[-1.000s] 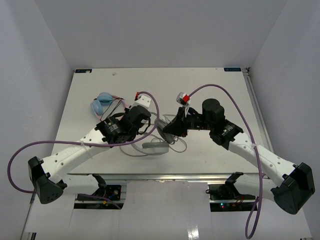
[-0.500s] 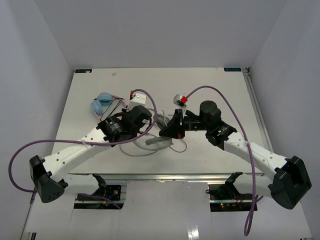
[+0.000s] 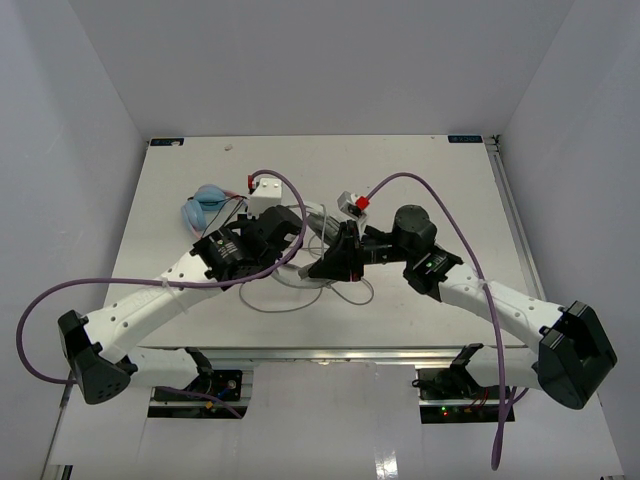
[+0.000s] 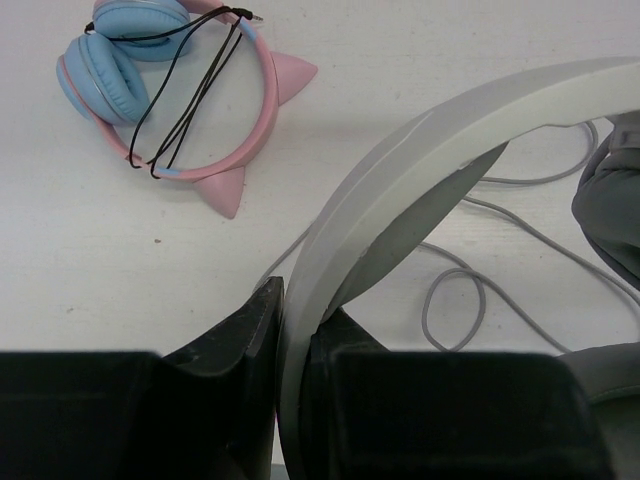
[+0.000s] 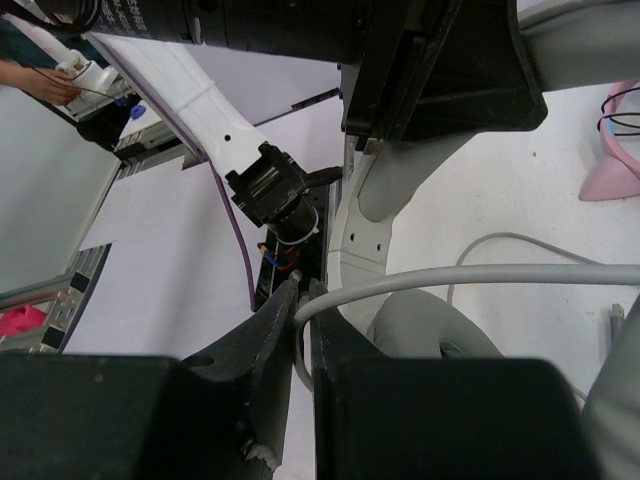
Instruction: Wrap the headphones
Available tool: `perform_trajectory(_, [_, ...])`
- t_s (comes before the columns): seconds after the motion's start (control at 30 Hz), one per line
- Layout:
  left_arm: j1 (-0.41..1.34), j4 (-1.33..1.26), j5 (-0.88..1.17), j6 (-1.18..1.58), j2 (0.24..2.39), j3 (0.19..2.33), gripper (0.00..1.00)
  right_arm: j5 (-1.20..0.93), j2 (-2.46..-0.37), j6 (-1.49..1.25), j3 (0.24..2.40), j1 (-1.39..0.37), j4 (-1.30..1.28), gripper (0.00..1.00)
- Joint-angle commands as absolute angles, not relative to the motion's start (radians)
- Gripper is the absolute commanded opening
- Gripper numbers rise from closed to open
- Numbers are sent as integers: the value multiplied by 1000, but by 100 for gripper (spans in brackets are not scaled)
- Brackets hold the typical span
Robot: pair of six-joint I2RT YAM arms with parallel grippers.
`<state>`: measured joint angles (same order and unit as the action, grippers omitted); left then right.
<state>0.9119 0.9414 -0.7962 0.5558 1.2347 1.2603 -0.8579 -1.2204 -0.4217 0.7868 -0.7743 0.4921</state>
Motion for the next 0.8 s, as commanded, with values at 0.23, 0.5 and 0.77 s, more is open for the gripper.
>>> perform_trajectory(0.23, [910, 836, -819, 726, 1189, 1279, 0, -569, -1170, -330, 796, -856, 390, 10])
perform_trajectory(0.5, [910, 778, -794, 838, 1104, 1265, 0, -353, -1086, -274, 789, -916, 276, 9])
perform_trajectory(0.77, [910, 767, -804, 895, 1095, 1260, 0, -320, -1079, -237, 793, -952, 266, 17])
